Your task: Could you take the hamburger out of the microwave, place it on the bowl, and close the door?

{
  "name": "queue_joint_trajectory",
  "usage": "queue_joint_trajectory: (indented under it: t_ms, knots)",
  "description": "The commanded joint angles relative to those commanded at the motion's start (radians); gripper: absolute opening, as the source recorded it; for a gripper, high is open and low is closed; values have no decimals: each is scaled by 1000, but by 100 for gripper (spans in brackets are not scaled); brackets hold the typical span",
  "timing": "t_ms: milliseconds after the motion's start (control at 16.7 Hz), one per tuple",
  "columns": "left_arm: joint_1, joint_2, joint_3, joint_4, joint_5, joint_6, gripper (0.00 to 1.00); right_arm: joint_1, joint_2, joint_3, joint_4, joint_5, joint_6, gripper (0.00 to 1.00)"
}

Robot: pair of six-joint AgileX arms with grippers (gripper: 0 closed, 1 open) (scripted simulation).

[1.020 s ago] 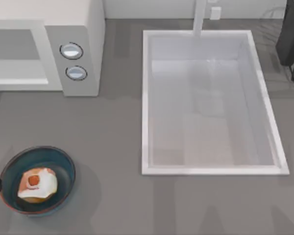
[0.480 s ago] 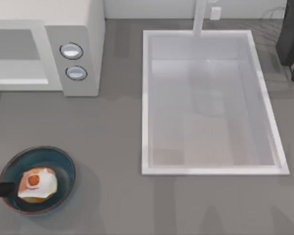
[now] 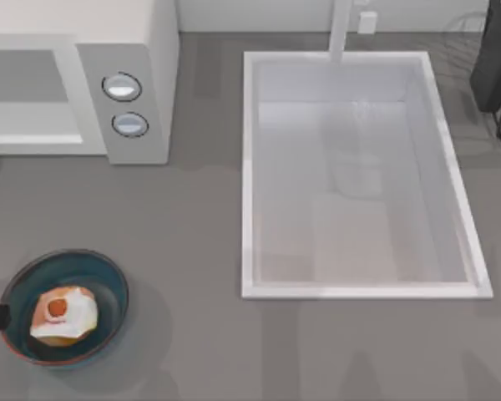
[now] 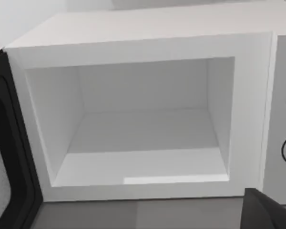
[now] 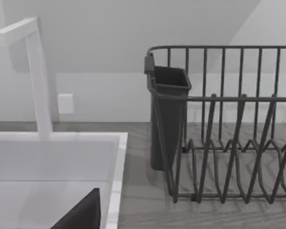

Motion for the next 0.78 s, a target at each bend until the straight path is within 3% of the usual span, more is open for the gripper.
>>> queue_joint_trajectory:
  t_ms: [300,780]
  knots:
    - [249,363,289,-133,171,192,0,0,0,0,0,0,0,100]
    - [766,1211,875,-384,529,578,0,0,0,0,0,0,0,100]
